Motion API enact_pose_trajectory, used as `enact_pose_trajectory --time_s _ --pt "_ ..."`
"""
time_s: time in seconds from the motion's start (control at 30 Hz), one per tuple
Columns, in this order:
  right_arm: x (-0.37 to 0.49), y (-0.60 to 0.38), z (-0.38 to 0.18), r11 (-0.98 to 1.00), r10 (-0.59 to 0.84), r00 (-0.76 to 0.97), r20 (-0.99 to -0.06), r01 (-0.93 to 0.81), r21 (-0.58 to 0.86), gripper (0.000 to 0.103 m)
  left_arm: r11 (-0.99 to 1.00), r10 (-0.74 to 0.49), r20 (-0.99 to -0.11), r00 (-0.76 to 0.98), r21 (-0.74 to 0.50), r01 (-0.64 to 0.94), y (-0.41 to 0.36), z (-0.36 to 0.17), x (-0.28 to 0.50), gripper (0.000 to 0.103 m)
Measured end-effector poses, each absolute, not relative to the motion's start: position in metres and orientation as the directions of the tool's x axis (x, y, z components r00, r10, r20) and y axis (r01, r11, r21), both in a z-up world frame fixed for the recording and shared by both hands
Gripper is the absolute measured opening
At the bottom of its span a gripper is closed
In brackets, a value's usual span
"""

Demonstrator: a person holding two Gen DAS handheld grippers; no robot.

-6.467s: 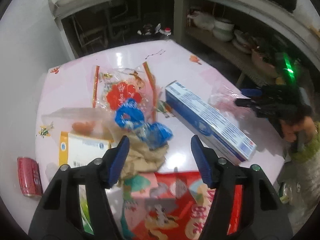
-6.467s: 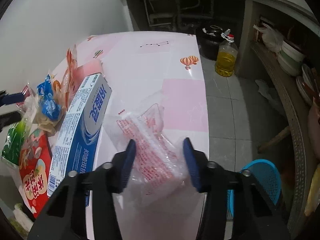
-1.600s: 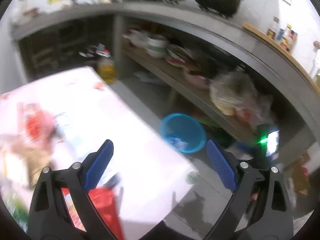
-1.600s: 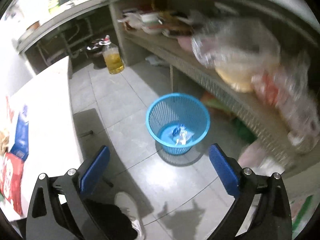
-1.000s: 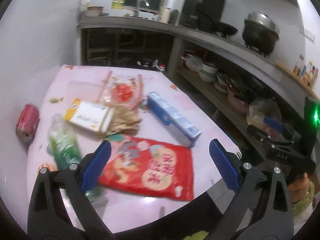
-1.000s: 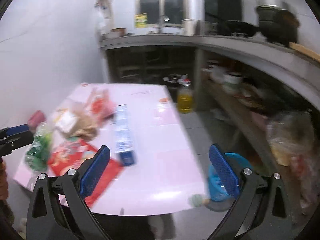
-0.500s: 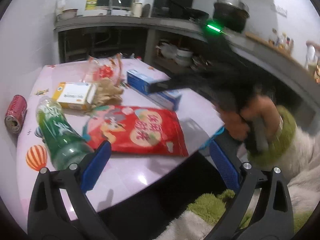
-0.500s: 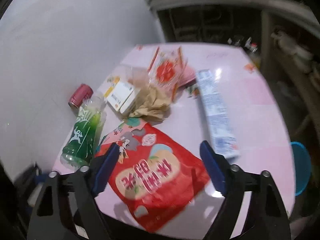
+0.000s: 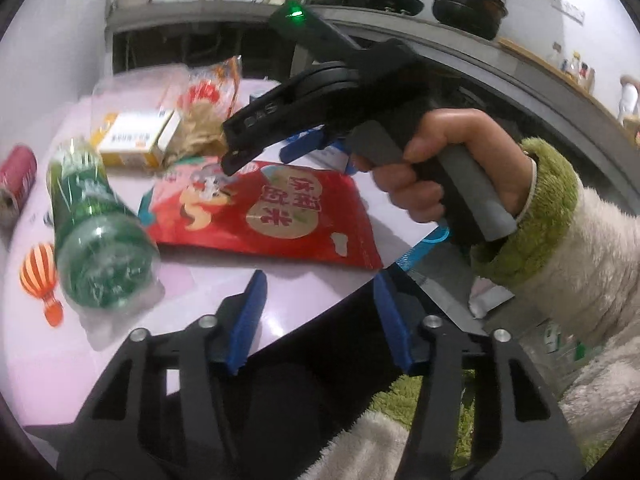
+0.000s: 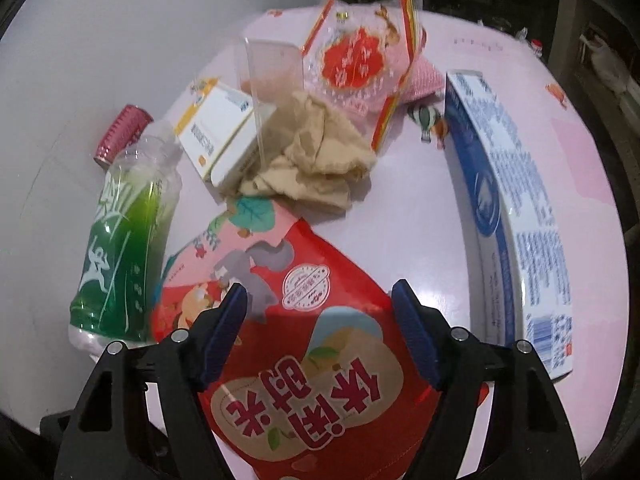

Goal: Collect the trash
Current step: 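Grasp the red snack bag with the left tool while the right tool approaches it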

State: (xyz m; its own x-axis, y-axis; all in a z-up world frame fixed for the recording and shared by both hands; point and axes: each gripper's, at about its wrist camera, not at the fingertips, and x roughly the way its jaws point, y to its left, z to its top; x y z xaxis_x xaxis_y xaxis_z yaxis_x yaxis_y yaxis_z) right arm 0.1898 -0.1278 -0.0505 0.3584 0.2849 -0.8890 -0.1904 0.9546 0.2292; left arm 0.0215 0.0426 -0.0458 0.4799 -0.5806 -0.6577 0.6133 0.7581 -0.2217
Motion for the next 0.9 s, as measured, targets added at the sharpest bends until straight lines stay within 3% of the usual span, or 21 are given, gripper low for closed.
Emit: enact_pose_trajectory --time_s 0.17,0.47,0.9 --pt "0.173 -0.133 -0.056 0.953 0.291 0.335 -0.896 -0.185 0.241 0.073 0.764 -0.602 -0.669 0.437 -0.322 0.559 0.054 -0.055 0.036 0.046" --pt "0.124 -0.150 -0.060 0.963 0.263 0.370 -0.891 -0.151 0.221 0.062 0.757 -0.628 -0.683 0.373 -0.425 0.497 0.060 -0.070 0.046 0.045" --pt "0.091 -0.158 -0.056 0.982 0.181 0.419 -0.890 -0.127 0.140 0.039 0.723 -0.666 -0.696 0.267 -0.516 0.459 0.063 -0.075 0.048 0.045"
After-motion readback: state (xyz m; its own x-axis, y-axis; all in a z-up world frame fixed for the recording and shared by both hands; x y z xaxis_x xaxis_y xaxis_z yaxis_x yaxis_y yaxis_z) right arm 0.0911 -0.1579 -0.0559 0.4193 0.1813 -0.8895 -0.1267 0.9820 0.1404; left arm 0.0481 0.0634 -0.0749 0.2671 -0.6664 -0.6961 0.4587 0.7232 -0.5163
